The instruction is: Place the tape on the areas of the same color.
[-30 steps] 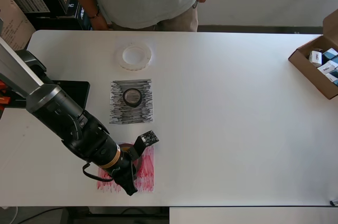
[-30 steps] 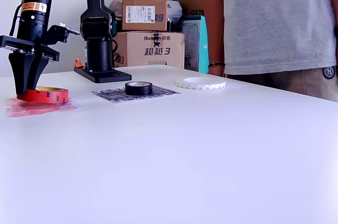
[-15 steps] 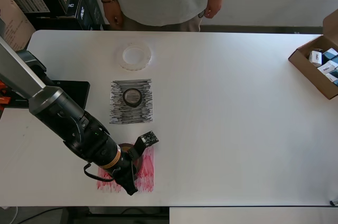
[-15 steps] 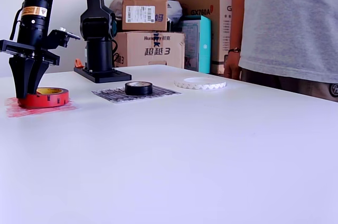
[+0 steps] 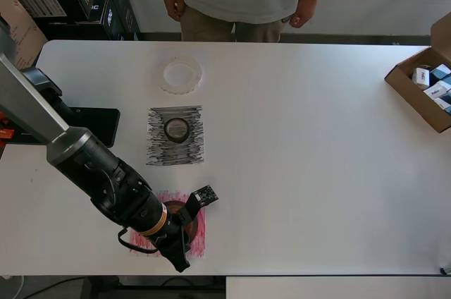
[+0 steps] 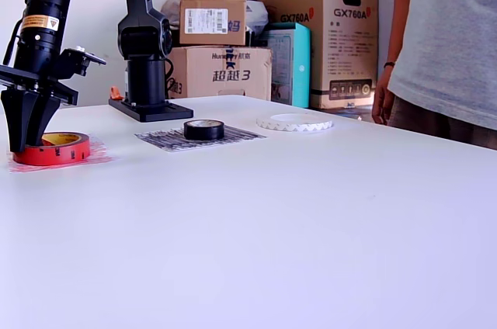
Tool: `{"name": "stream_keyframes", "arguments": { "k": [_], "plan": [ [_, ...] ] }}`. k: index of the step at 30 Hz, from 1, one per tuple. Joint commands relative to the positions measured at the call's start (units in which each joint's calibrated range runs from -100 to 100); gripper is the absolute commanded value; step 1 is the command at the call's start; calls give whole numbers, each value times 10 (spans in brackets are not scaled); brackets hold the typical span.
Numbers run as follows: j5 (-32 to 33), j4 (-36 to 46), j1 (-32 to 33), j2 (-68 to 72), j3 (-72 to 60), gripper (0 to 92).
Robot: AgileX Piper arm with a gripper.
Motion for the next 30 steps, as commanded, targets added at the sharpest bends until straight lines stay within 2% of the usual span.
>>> {"name": "stream_keyframes", "arguments": {
  "k": [1, 7, 13, 16, 30],
  "plan": [
    [-1, 16, 2, 2, -3, 147],
    [-1, 16, 2, -2, -2, 246],
    [-1, 16, 5, -6, -5, 553],
    [-1, 16, 5, -7, -8, 657],
    [7, 25, 9, -119, 3, 670]
  ]
}}
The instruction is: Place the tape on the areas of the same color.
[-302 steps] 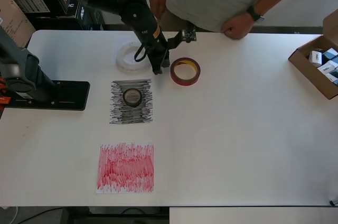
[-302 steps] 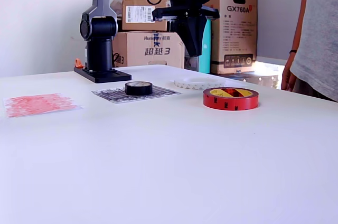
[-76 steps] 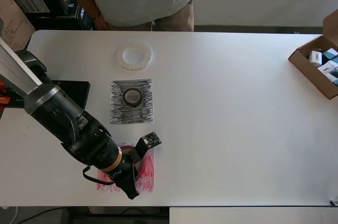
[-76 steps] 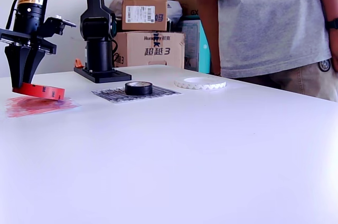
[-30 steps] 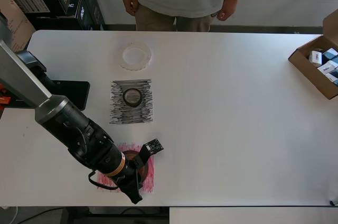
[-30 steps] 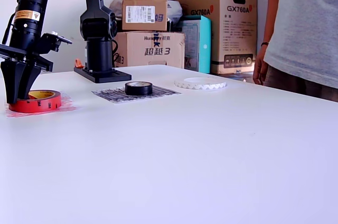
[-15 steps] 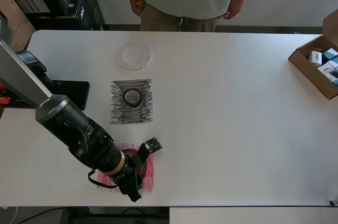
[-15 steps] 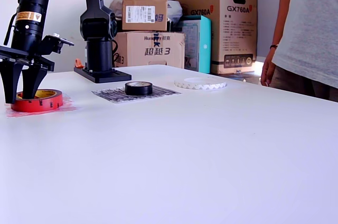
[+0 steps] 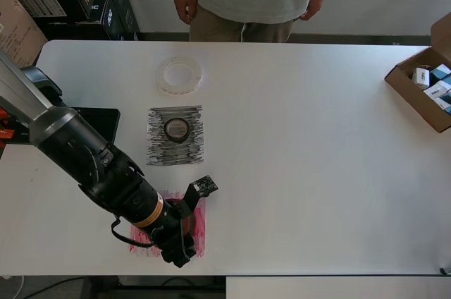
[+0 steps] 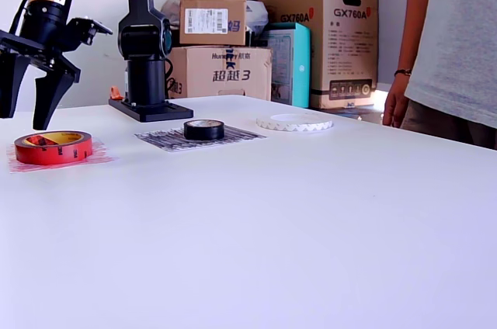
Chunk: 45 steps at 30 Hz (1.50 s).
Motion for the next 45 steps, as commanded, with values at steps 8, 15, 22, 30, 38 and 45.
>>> {"name": "stream_keyframes", "arguments": {
  "k": [8, 15, 22, 30, 38, 45],
  "plan": [
    [154, 6, 29, -229, -21, 669],
    [287, 41, 175, -333, -101, 668],
    [298, 41, 331, -403, -65, 667],
    [299, 41, 400, -507, 93, 667],
    [301, 42, 406, -612, 212, 592],
    [303, 39, 406, -683, 232, 271]
  ]
}}
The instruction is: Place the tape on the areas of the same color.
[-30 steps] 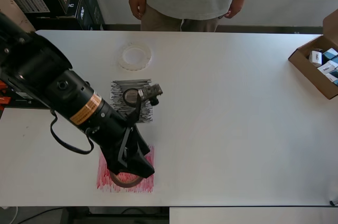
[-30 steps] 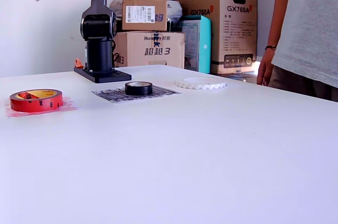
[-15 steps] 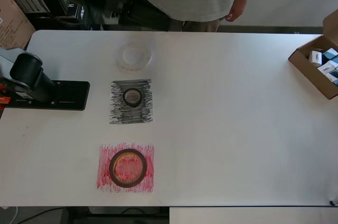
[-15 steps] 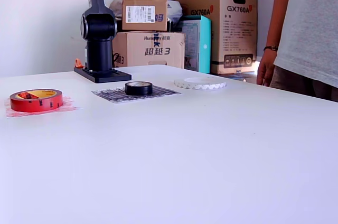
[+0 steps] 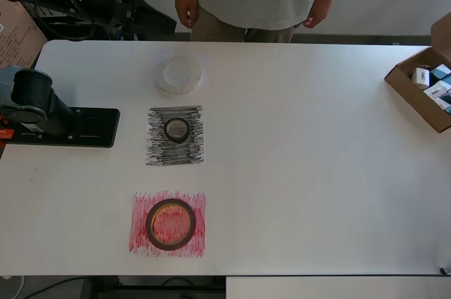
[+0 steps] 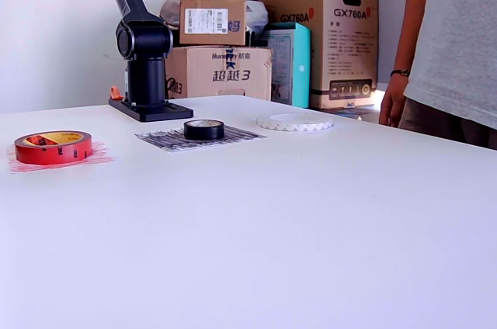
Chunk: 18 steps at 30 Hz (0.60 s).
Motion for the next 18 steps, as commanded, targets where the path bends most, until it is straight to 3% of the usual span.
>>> {"name": "stream_keyframes", "arguments": {
  "k": [1, 6, 18],
  "plan": [
    [1, -7, 3, -56, 58, 222],
    [1, -12, 14, -160, 81, 0],
    [-7, -12, 41, -509, 261, 0]
  ]
}}
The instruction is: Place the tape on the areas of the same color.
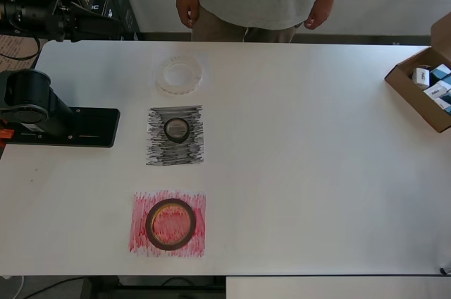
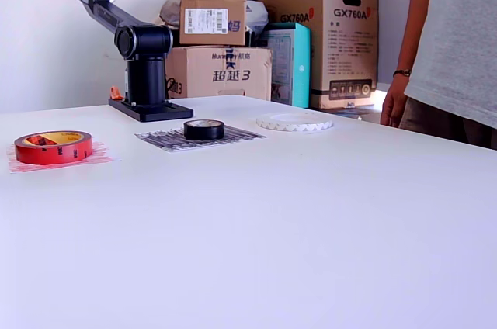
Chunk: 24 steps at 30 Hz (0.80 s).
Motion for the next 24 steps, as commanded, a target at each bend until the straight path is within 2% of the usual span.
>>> {"name": "stream_keyframes", "arguments": {
  "k": [1, 4, 9, 16, 24],
  "plan": [
    [-1, 4, 1, -202, 86, 0],
    [-1, -21, 0, -241, 123, 0],
    [-3, -141, -3, -273, 201, 0],
    [-3, -205, -25, -288, 246, 0],
    [-9, -328, -59, -289, 319, 0]
  ]
}}
